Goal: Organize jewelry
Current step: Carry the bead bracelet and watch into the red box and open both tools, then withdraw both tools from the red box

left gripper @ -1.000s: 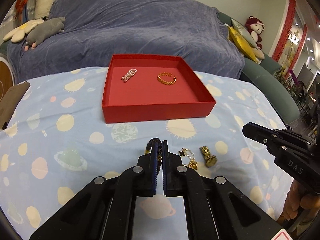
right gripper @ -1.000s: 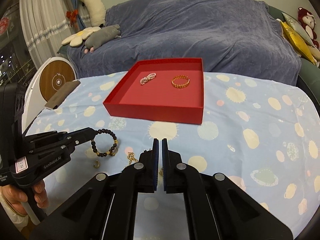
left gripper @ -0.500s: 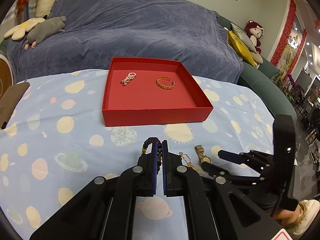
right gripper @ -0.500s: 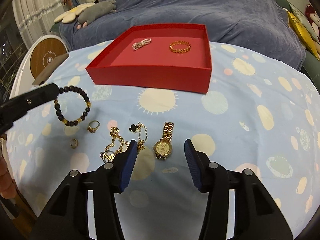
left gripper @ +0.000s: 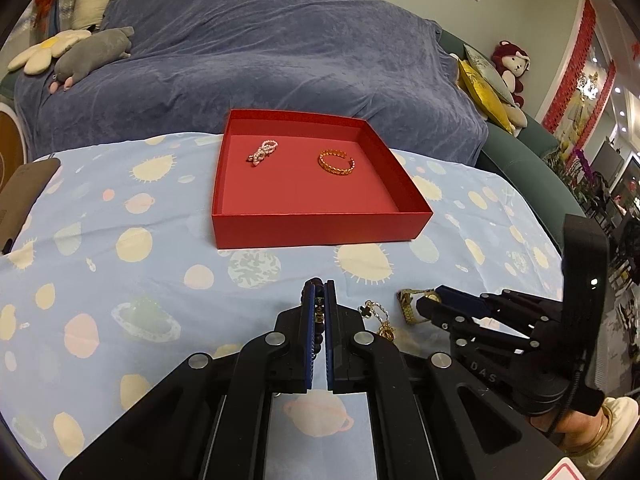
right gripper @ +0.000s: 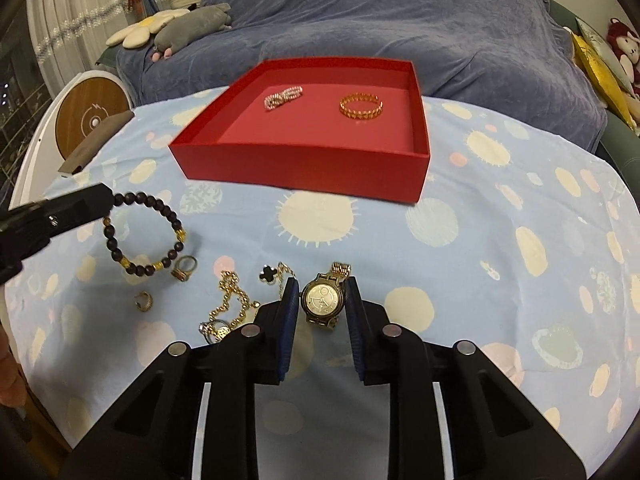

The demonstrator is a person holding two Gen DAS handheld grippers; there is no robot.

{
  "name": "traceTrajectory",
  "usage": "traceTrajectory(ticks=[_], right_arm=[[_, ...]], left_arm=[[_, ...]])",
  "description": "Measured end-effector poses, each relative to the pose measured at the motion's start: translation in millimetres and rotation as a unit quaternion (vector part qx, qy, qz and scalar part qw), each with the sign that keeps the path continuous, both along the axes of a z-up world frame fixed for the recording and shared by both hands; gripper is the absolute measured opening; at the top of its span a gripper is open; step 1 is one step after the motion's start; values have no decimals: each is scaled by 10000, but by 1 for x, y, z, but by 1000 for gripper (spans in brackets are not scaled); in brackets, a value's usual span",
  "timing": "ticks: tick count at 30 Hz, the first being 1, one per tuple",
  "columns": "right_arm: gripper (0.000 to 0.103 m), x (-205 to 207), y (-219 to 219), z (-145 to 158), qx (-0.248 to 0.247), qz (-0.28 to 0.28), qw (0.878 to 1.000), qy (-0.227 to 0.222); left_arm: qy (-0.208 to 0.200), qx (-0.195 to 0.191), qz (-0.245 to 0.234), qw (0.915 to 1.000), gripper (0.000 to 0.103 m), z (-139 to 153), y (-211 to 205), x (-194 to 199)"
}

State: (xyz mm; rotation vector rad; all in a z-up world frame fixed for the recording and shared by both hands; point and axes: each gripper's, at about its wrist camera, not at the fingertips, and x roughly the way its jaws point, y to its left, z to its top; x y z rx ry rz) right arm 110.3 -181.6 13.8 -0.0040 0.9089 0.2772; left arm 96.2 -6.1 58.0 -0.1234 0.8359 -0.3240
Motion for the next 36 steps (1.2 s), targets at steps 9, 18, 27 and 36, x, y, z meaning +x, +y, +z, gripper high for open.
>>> traceTrajectory(ticks=[9, 18, 27, 36], right_arm=[[23, 28, -7, 92, 481, 49, 9960, -745], [23, 120, -5, 102, 643, -122, 9946, -808], [23, 186, -3, 33, 703, -344, 9968, -164], [24, 197, -6, 0, 461, -453, 9979, 29]], left_arm=[[-380, -101, 26, 9992, 2, 52, 1, 37], [-540, -73, -4, 9985, 2, 70, -15, 127], [-47, 96, 276, 9996, 3, 5, -18, 200], [341, 366, 942, 9943, 43, -34, 2, 218]])
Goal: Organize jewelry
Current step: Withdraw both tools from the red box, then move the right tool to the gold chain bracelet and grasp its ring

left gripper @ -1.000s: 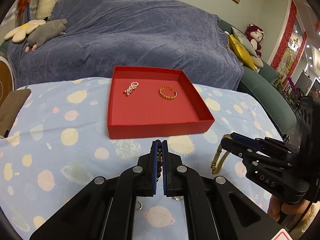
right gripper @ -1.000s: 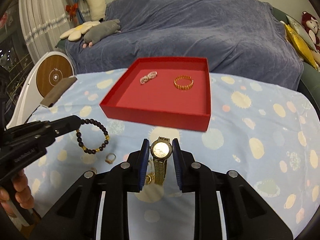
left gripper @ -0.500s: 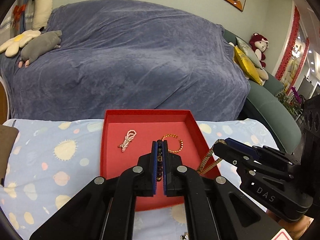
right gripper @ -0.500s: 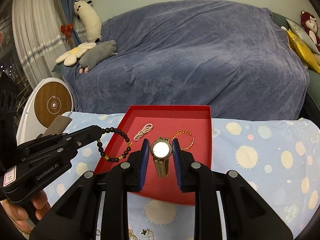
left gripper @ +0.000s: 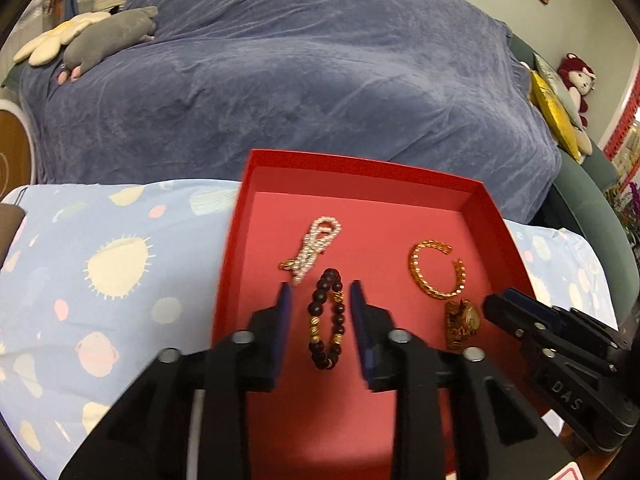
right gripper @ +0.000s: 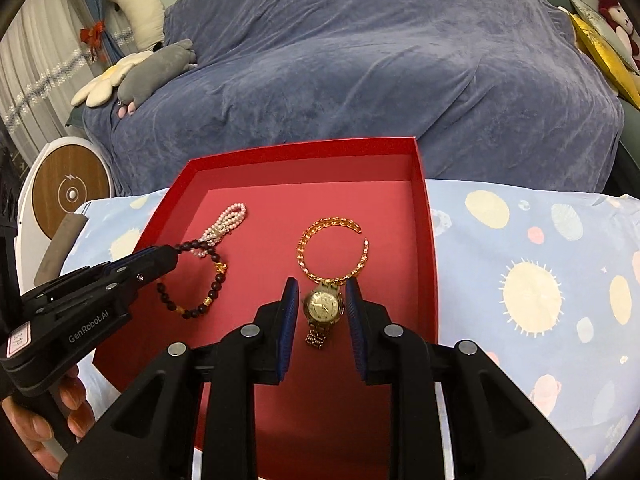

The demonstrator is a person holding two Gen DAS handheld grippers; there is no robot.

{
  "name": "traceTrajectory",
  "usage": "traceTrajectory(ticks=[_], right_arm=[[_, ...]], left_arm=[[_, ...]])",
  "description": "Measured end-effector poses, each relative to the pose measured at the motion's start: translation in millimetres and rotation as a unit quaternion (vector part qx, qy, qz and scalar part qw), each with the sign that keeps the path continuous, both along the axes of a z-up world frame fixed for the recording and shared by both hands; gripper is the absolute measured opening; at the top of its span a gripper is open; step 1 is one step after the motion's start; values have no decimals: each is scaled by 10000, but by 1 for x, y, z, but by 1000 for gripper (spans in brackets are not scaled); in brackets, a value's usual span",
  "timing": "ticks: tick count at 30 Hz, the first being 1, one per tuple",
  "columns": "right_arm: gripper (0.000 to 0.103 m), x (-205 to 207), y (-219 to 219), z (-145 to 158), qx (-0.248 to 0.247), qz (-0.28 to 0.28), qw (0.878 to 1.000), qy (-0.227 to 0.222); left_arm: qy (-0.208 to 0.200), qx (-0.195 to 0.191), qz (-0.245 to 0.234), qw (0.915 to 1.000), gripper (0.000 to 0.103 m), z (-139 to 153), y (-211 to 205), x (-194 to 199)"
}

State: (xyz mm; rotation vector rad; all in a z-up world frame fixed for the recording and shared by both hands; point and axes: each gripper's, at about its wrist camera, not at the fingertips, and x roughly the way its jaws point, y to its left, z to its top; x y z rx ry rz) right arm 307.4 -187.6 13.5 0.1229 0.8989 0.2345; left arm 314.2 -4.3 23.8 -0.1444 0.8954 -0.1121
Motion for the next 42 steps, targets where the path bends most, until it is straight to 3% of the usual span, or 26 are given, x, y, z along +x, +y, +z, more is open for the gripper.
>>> traceTrajectory(ticks=[1, 4, 6, 10, 14, 21, 26, 34, 42], right_arm=[[26, -4, -3, 4, 15, -25, 10000, -48], [39, -23, -13, 21, 135, -68, 9997, -203], [41, -42, -18, 34, 148, -37, 9994, -309], [52, -85, -26, 55, 284, 41, 9987, -426], [52, -131, -26, 58, 297, 109, 9984, -466], [52, -198, -18, 37, 167, 248, 9992, -269], [52, -229, -14, 22, 75, 291, 9993, -223], [35, -232, -1, -12, -129, 536, 9984, 99], [34, -228, 12, -20, -159, 699, 9972, 194]], left_arm=[[-50, -8, 119, 9999, 51, 2, 5, -3], [-67, -170, 148, 9997, 52, 11, 17, -16], [-105, -206, 148, 9996, 54, 20, 25, -29], [-314, 40, 135, 9994, 64, 38, 32, -73], [-303, 166, 9, 9994, 68, 42, 33, -116], [123, 153, 23, 9998, 69, 15, 37, -183], [166, 156, -24, 9997, 69, 0, 34, -218], [325, 427, -382, 9978, 69, -25, 17, -229], [330, 255, -761, 9962, 69, -26, 6, -233]])
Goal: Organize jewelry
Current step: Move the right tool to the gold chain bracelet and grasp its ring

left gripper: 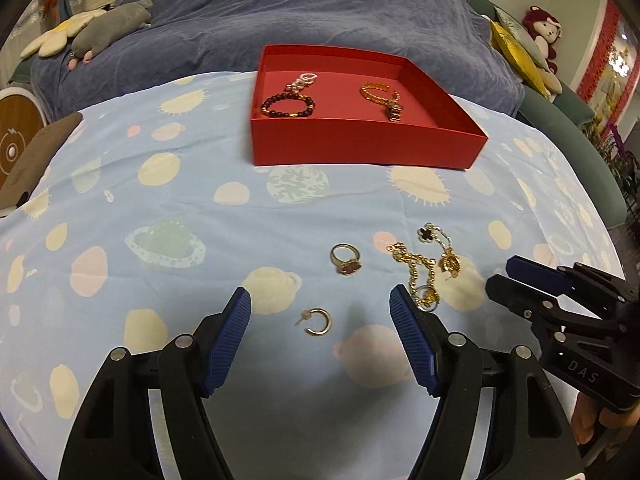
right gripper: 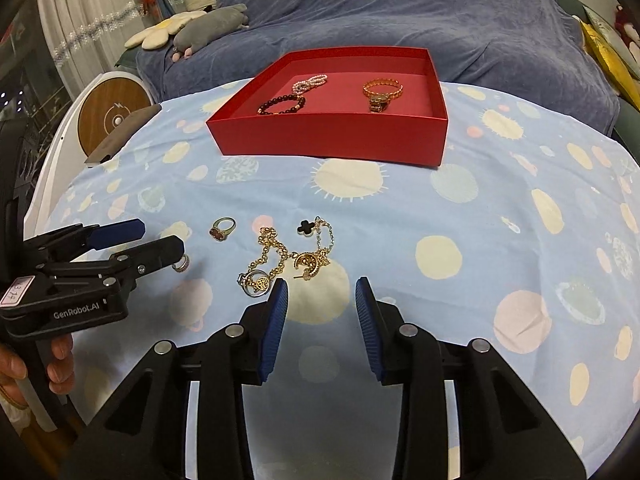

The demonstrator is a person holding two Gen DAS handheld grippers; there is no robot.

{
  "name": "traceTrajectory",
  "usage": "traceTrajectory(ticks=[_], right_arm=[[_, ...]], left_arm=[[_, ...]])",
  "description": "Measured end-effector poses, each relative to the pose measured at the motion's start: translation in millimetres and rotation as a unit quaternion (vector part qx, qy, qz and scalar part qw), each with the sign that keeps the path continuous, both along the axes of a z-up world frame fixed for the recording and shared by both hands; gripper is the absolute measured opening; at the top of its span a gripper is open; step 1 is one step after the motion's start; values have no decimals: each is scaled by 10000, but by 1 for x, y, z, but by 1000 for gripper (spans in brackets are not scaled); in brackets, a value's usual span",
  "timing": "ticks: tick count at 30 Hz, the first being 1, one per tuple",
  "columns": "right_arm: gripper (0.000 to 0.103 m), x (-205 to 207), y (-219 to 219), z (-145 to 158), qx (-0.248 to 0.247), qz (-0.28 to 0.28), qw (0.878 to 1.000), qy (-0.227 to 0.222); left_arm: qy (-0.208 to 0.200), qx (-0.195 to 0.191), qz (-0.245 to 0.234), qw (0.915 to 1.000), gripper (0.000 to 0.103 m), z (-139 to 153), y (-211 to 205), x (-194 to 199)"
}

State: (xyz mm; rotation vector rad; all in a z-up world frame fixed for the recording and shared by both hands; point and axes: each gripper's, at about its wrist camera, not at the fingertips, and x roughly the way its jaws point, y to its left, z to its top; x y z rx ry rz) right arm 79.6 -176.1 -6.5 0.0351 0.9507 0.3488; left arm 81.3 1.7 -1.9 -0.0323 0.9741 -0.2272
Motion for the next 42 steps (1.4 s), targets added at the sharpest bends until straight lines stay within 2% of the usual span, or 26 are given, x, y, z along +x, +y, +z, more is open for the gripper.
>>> traceTrajectory(ticks=[9, 14, 19, 25, 29, 31, 42], right_arm=[[34, -2, 3, -8, -34, 118, 9999, 101], [32, 5, 3, -12, 37, 60, 9998, 169], [31, 14, 10, -14, 53, 30, 9998, 166], [30, 24, 21, -23, -47, 36, 9998, 181], [25, 27, 25, -25, -140, 31, 9998, 114], [17, 29, 26, -25, -185, 21, 9998, 100], [17, 16, 4, 0, 123, -57, 9999, -74]], left_arm=[[104, 138, -346, 9993, 69, -8, -22, -5], [211, 161, -176, 9995, 69, -13, -13, -2], [269, -5, 74, 9996, 69, -10, 2, 3], [320, -35, 93, 9994, 69, -11, 9, 0], [313, -51, 83, 9995, 69, -10, 11, -2], [314, -74, 75, 9995, 69, -10, 12, -2], [271, -141, -233, 9993, 69, -8, -7, -9]])
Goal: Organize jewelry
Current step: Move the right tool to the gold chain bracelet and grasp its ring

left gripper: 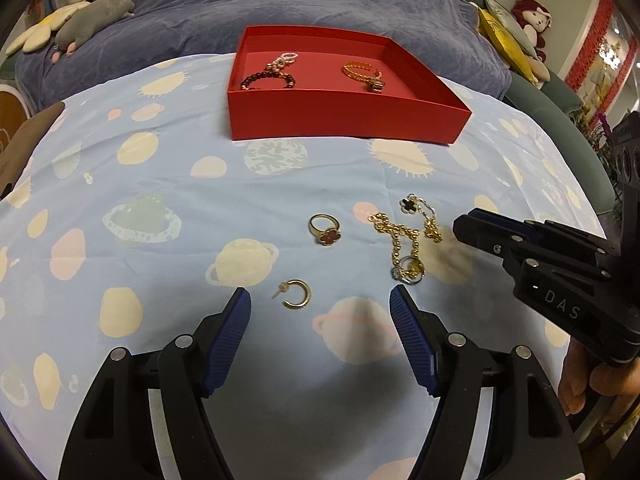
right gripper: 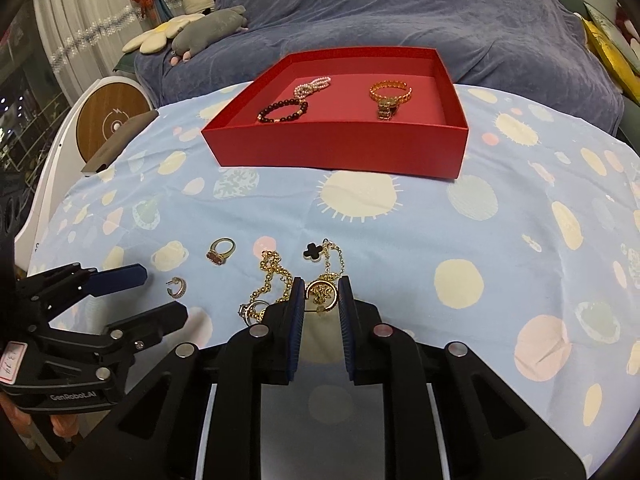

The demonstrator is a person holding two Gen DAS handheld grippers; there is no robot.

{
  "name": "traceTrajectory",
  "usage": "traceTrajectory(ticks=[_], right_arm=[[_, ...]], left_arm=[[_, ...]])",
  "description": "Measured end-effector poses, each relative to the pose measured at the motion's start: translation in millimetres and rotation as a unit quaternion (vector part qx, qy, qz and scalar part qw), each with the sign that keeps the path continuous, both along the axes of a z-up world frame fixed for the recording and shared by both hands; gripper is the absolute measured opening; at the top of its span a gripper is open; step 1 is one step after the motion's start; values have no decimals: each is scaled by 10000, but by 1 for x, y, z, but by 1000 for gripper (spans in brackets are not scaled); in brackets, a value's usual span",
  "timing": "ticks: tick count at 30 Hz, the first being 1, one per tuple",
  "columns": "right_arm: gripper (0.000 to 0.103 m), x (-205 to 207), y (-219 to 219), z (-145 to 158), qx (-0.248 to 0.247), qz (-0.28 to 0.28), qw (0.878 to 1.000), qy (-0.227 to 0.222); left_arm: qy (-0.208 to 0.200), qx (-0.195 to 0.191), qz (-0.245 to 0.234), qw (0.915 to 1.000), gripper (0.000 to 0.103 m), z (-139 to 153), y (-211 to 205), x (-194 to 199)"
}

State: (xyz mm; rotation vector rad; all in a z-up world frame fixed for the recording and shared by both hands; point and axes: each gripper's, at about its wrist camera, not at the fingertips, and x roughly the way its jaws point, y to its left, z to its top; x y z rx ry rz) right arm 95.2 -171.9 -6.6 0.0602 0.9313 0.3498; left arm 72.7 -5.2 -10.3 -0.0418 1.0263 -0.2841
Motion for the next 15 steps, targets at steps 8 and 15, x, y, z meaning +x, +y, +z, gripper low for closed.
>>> traceTrajectory(ticks=[8, 15], right_arm=[[17, -10, -14, 1, 4, -41, 10000, 48], [16, -15, -29, 3, 46, -163, 9998, 46]], left_arm=[[-4, -74, -441, 9990, 68, -8, -36, -2], [-199, 86, -486, 9986, 55, -14, -54, 6]])
